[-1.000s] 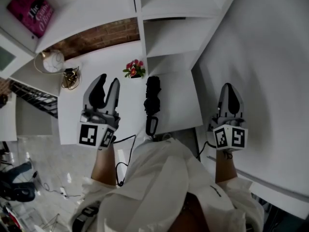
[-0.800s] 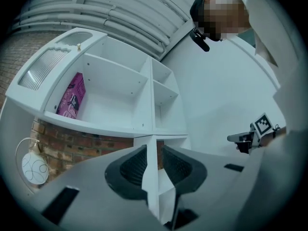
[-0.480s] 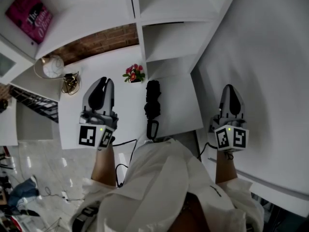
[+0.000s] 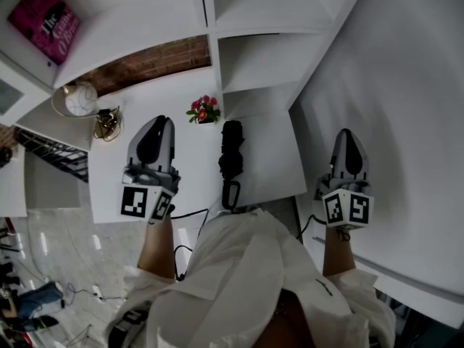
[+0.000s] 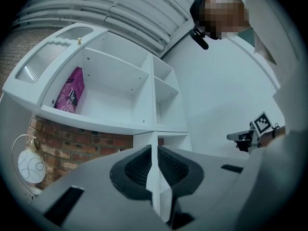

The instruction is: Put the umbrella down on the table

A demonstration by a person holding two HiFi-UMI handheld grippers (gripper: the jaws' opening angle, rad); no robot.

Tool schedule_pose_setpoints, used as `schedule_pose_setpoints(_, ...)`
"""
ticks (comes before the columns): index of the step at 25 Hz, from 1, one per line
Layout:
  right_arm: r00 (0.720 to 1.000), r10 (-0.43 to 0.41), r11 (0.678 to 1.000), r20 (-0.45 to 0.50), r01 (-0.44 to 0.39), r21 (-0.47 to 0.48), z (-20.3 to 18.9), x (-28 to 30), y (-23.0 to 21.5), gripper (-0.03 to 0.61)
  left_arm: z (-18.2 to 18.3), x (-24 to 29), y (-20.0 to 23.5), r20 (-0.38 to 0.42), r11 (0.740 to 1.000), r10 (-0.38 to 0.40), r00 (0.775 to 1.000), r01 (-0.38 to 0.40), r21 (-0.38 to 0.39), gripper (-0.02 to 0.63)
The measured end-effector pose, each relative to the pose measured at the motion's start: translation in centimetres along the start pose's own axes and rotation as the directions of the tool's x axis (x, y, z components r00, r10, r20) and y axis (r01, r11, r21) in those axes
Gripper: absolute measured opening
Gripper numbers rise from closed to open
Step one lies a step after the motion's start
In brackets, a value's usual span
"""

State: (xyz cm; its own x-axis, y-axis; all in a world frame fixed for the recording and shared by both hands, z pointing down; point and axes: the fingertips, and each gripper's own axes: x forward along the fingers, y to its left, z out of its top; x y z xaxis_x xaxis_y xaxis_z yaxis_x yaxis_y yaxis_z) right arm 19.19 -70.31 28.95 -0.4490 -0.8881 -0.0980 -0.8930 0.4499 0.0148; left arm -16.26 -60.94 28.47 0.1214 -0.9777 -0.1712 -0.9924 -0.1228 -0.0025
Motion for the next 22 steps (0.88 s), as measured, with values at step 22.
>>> schedule_pose_setpoints(22, 1.000, 0.002, 1.000, -0.015, -0.002, -0.010, -0.59, 0.13, 0.57, 0.018, -0.80, -0.27, -0.05, -0.007, 0.999, 0.008, 1.000, -0.009, -0.047, 0.057)
